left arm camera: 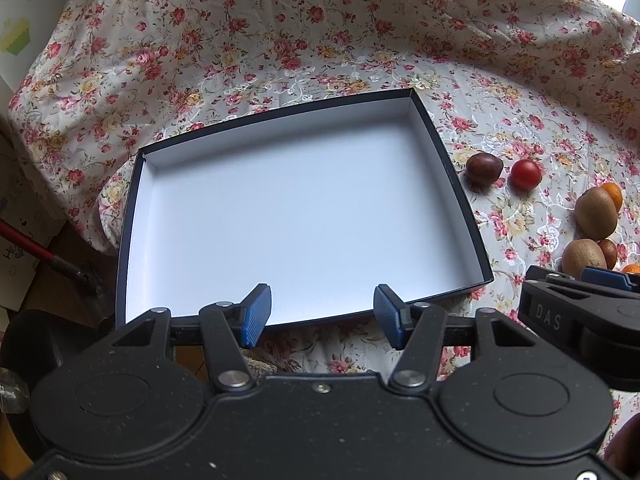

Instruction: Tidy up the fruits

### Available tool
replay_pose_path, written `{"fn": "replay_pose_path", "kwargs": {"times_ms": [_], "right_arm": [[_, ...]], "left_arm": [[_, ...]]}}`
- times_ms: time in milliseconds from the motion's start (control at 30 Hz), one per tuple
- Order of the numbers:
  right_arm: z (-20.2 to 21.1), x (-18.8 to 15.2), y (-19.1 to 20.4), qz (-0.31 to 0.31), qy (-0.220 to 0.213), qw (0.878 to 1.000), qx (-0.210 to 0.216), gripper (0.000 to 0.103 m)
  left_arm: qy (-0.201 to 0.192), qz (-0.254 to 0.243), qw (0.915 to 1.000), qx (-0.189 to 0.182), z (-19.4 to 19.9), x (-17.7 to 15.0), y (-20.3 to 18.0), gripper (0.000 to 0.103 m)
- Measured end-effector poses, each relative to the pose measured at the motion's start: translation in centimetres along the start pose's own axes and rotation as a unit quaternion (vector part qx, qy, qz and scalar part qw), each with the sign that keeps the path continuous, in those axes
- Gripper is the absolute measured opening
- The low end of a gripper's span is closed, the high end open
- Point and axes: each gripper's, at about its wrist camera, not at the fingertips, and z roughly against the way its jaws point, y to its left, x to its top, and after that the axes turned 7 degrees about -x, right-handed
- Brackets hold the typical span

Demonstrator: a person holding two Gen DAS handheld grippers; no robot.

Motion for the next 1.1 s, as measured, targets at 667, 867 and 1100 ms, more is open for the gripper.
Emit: {"fn": "replay_pose_path", "kwargs": {"times_ms": [667, 867, 1100], "right_arm": [[-0.2, 0.1, -2.7, -0.039, 0.034, 0.998, 0.022, 0.048], [-0.9, -0.2, -6.1, -0.083, 0.059, 0.995, 0.02, 0.048], [-1.1, -1.4, -12.0, -0.134, 0.074, 0.988, 0.002, 0.048]], "left_arm": [[0.033, -0.012, 0.9988, -0.035, -0.6, -0.1, -0.8, 0.062], [0.029, -0.041, 0.9976, -0.048, 0.1, 0.2, -3.0, 0.062], [0.033, -0.075, 0.9946, -0.064, 0.3, 1.8, -6.8, 0.062]]}}
